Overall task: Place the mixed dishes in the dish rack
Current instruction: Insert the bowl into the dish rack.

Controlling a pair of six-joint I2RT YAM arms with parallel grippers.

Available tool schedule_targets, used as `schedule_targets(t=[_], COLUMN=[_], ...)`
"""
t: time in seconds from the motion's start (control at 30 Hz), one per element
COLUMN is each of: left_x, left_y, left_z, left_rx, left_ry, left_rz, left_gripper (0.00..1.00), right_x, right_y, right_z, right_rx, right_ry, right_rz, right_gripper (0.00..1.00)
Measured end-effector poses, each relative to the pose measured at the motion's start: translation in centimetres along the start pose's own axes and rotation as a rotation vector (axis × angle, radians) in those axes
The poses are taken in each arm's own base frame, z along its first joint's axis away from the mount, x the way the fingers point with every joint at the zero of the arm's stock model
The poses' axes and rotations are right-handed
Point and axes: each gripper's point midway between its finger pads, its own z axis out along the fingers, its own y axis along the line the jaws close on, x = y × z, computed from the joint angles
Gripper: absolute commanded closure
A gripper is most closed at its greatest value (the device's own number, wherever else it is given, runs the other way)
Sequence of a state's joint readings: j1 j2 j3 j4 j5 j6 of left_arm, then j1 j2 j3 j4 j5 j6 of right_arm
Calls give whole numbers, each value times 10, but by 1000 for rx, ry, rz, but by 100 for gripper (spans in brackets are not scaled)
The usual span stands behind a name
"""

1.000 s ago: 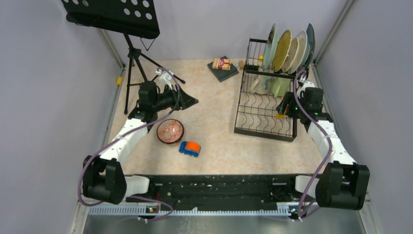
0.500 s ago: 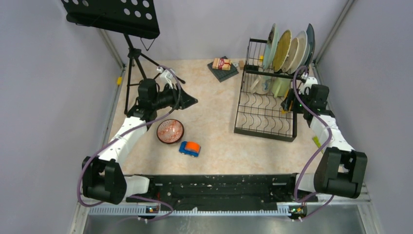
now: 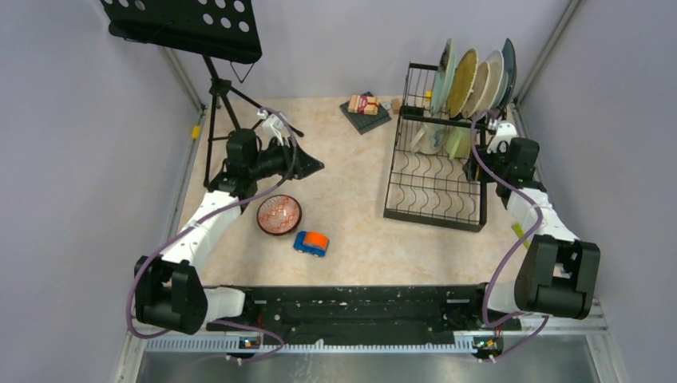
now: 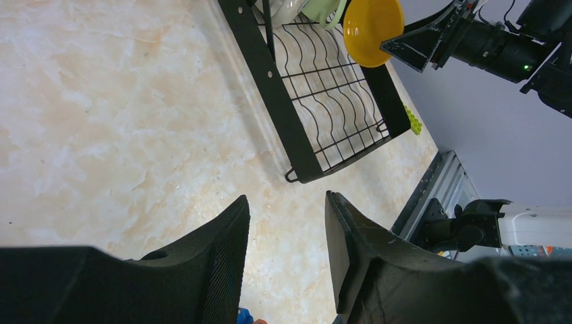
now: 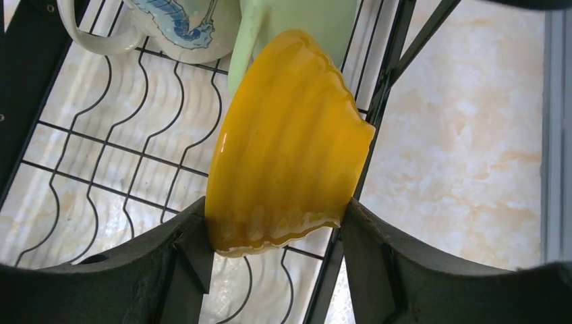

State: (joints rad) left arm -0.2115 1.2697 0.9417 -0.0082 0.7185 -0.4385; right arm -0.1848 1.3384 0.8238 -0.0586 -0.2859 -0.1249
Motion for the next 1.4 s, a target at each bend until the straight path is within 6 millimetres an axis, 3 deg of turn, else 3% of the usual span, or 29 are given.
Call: schedule_targets(t=[0.3,0.5,0.73,1.03,1.27,1.4], left_x=[0,0,0,0,0,1], left_y=[0,0,0,0,0,1], left_z=[0,0,0,0,0,0], left_rx=[1,2,2,2,2,1], left_ry=[0,1,1,1,1,2], left_rz=[0,1,6,8,8,7], left_gripper=[51,51,51,51,51,51], right_x=[-4,21,21,23,23,21], right_y=[-2,-5,-7,-11,-12,-12], right_z=[8,17,18,23,21,13], right_rx=[-6,4,14,36,57,74], right_ry=[-41,-1,-4,-4,-6,-13], right_rz=[-49,-40,-42,-21,39,63], right_gripper=[61,61,60,46,25,23])
